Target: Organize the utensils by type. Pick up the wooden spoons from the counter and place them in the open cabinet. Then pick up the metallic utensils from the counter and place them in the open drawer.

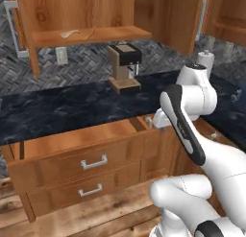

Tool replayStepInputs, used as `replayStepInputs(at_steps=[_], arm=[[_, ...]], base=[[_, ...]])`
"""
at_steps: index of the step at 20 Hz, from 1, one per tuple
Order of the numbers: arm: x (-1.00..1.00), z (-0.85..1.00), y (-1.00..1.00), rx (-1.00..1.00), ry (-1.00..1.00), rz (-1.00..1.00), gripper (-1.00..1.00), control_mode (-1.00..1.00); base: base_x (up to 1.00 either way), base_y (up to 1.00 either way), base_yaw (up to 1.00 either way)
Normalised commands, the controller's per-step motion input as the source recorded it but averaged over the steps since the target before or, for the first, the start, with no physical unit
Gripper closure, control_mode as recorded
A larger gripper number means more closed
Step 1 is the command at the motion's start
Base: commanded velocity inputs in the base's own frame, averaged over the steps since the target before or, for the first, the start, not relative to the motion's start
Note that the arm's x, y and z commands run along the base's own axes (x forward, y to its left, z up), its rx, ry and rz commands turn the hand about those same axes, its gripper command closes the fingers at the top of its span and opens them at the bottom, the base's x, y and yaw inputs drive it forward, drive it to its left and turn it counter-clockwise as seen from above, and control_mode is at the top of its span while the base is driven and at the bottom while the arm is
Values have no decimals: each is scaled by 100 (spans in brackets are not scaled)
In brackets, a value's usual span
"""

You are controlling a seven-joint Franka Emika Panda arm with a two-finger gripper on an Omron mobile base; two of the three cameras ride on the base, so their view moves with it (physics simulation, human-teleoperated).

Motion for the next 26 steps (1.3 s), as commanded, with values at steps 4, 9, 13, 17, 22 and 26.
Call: replayStepInputs(at_steps=[4,9,13,17,22,26], arm=[[0,0,0,0,0,0,-100,100],[0,0,0,0,0,0,-100,100],[0,0,0,0,0,0,-100,100],[0,0,0,0,0,0,-100,100],[0,0,0,0,0,0,-100,100],[0,0,0,0,0,0,-100,100]], base=[[-77,-3,-45],[-47,0,-75],[-38,0,-80],[-35,-2,-79],[-30,-2,-81],[-30,0,-83]])
